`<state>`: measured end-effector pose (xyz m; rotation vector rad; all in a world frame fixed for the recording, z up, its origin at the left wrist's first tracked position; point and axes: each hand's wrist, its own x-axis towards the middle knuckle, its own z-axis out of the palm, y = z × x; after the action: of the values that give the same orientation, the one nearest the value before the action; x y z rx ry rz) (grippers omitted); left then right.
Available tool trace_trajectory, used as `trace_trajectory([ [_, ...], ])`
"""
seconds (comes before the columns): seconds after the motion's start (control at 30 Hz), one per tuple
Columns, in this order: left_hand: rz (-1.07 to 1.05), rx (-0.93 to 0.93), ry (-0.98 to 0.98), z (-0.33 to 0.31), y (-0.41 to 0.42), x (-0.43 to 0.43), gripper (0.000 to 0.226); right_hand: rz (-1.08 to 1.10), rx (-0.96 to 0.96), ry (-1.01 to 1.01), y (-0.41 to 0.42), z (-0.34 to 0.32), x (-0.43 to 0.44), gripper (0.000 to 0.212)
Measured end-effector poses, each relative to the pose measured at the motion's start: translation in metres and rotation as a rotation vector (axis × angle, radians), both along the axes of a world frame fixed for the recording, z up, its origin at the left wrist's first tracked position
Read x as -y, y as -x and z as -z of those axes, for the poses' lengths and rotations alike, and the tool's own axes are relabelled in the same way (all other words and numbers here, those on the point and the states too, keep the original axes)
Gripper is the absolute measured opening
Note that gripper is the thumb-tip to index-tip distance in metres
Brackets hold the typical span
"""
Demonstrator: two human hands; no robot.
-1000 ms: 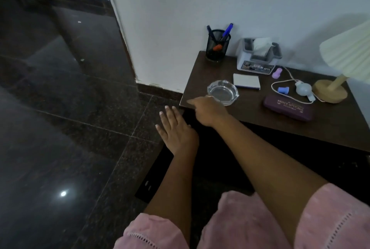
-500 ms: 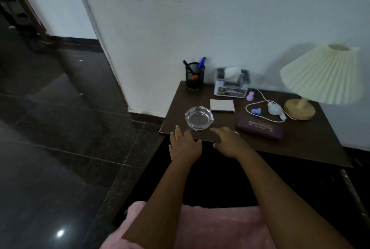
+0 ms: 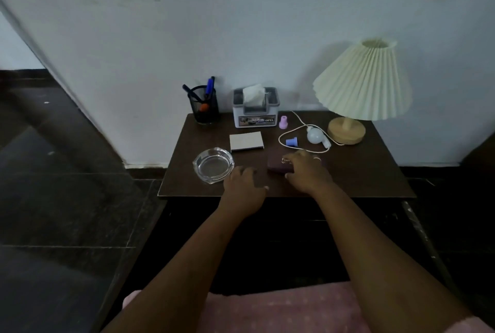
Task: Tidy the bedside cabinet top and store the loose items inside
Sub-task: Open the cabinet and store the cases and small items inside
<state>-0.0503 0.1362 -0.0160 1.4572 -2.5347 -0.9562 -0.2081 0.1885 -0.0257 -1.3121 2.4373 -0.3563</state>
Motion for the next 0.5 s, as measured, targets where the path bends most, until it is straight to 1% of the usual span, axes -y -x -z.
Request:
trace_trajectory([
  [0.1,0.038,0.005,-0.015,0.005,0.006,0.0,0.058,0.033,-0.087,-0.018,0.008,0.004,0.003,0.062],
  [0.23,-0.002,-0.026,-0.094,0.008,0.016,0.003,0.055,0.022,-0.206,-0.112,0.013,0.011,0.007,0.073],
  [0.4,-0.041,-0.047,-0.212,0.01,0.027,0.002,0.054,0.007,-0.297,-0.116,0.022,0.017,0.004,0.065],
  [0.5,-0.074,-0.08,-0.286,0.011,0.037,0.0,0.053,0.003,-0.319,-0.114,0.026,0.018,0.001,0.063],
])
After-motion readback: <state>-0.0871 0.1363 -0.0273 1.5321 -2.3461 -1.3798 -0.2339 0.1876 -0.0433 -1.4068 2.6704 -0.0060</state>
